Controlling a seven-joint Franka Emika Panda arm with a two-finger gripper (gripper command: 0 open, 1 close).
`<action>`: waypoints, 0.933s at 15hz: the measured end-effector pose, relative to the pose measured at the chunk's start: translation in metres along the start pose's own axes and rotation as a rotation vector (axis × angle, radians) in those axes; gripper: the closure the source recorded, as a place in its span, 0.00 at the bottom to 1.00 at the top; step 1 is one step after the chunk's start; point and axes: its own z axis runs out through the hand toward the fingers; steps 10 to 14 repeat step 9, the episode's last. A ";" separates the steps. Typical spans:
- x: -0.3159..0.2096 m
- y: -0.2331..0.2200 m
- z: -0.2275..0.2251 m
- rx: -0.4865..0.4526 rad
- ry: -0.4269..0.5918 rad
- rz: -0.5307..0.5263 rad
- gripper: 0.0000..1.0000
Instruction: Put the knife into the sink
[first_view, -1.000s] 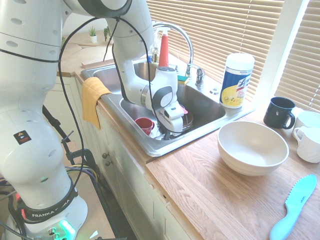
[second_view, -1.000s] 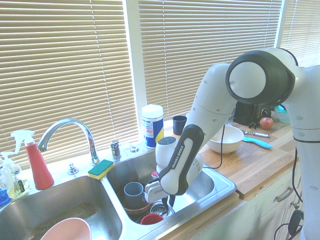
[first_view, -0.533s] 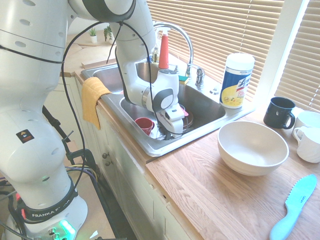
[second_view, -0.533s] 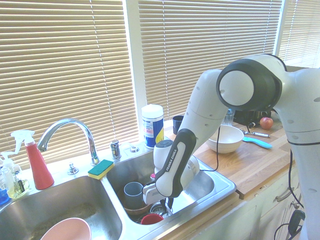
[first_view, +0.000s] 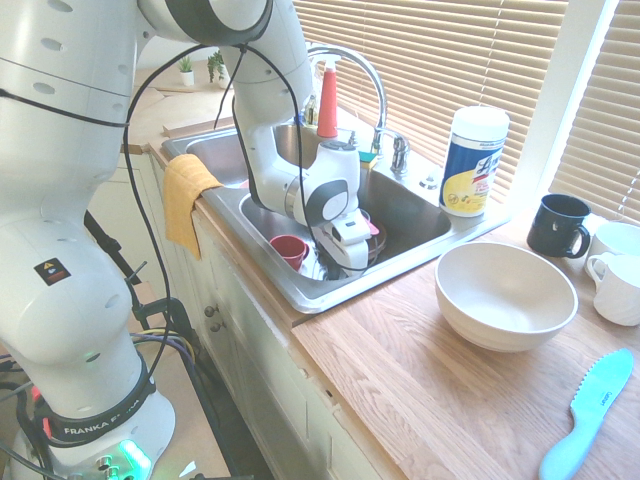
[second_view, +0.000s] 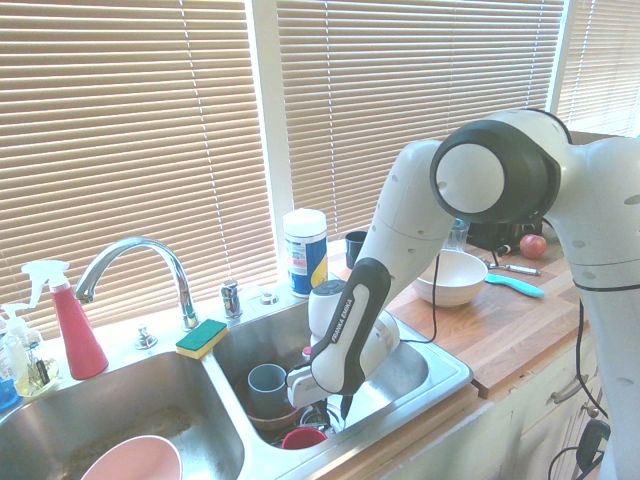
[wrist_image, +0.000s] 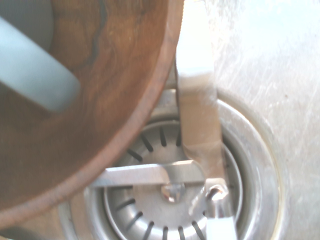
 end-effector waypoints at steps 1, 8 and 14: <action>0.003 -0.004 -0.014 0.015 0.007 -0.024 0.00; 0.077 0.035 -0.225 0.039 0.015 -0.142 0.00; 0.093 0.054 -0.255 0.054 0.022 -0.134 0.00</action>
